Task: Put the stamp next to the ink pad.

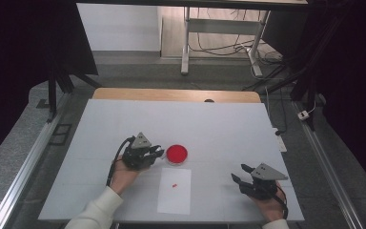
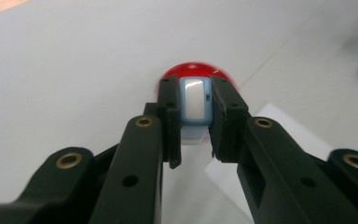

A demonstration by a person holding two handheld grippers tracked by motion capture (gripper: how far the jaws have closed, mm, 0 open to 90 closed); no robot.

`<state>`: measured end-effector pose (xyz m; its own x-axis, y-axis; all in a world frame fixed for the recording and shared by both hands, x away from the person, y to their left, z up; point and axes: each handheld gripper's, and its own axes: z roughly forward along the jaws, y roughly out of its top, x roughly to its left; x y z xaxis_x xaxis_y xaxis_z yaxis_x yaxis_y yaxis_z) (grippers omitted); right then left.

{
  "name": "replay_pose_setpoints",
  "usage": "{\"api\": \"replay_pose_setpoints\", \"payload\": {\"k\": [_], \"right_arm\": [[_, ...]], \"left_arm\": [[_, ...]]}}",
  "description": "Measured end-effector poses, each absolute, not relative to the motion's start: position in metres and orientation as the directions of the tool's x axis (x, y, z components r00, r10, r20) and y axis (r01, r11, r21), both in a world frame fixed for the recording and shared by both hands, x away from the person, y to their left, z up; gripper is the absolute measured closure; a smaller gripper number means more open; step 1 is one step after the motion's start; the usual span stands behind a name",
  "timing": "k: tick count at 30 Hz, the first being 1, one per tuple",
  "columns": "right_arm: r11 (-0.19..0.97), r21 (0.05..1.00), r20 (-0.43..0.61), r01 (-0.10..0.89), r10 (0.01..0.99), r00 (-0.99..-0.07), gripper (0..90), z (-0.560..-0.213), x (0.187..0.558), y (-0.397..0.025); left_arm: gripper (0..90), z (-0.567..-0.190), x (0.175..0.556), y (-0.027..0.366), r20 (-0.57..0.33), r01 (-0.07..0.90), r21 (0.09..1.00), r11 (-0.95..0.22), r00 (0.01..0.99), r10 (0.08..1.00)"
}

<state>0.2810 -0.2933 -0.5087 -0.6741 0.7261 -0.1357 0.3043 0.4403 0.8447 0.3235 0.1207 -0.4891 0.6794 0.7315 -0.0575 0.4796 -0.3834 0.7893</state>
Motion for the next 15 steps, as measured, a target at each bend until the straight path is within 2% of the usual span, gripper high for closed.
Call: {"api": "replay_pose_setpoints", "payload": {"k": [7, 15], "right_arm": [[0.462, 0.832, -0.147, 0.309, 0.719, -0.679, 44.6, -0.511, 0.282, -0.290], [0.464, 0.829, -0.146, 0.312, 0.718, -0.680, 44.6, -0.512, 0.283, -0.290]], "left_arm": [[75.1, -0.498, 0.339, 0.121, -0.020, 0.508, 0.753, -0.418, 0.653, 0.757], [75.0, -0.502, 0.346, 0.121, -0.020, 0.533, 0.728, -0.431, 0.646, 0.763]]}}
